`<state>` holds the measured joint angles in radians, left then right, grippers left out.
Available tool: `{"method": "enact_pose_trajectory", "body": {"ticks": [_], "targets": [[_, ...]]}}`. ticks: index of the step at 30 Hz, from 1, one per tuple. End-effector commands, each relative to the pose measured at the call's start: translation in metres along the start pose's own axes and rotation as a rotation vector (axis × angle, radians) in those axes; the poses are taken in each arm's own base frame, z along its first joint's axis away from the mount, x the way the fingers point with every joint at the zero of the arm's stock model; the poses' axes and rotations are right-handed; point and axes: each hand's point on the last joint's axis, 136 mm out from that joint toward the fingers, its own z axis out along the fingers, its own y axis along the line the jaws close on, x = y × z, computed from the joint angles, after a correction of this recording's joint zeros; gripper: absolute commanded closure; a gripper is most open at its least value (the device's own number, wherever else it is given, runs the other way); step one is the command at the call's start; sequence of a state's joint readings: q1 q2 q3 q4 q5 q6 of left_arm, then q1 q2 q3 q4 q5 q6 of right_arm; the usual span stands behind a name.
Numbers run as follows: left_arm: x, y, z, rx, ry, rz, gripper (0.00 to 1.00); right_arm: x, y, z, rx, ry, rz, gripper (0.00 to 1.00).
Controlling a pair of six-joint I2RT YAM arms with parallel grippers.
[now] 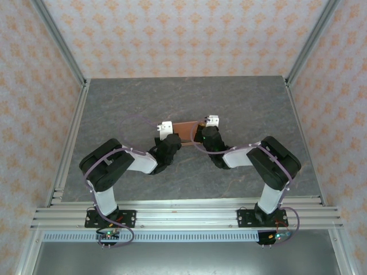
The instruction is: Fold the paper box
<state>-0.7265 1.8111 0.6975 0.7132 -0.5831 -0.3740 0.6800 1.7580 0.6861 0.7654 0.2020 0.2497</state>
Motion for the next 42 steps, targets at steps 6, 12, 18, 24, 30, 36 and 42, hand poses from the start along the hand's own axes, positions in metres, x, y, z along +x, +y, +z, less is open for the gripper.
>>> {"method": "enact_pose_trajectory", "body": {"ticks": [6, 12, 18, 24, 30, 36, 42], "targets": [[0.012, 0.041, 0.006, -0.2, -0.026, 0.066, 1.0, 0.021, -0.035, 0.0, 0.158, -0.008, -0.082, 0.93], [0.004, 0.036, 0.01, -0.209, -0.053, 0.067, 1.0, 0.016, -0.034, 0.005, 0.168, -0.037, -0.134, 0.93], [0.009, 0.038, 0.011, -0.213, -0.051, 0.068, 1.0, 0.029, -0.038, 0.006, 0.161, -0.023, -0.136, 0.93], [0.004, 0.038, 0.008, -0.212, -0.049, 0.071, 1.0, 0.018, -0.034, 0.001, 0.16, -0.018, -0.123, 0.9], [0.002, 0.038, 0.008, -0.216, -0.047, 0.078, 1.0, 0.011, -0.03, -0.002, 0.162, 0.001, -0.097, 0.83], [0.002, 0.039, 0.007, -0.222, -0.045, 0.085, 1.0, 0.004, -0.024, -0.007, 0.14, 0.02, -0.08, 0.69], [0.002, 0.041, 0.007, -0.229, -0.046, 0.09, 1.0, 0.002, -0.019, -0.014, 0.108, 0.05, -0.055, 0.51]]}}
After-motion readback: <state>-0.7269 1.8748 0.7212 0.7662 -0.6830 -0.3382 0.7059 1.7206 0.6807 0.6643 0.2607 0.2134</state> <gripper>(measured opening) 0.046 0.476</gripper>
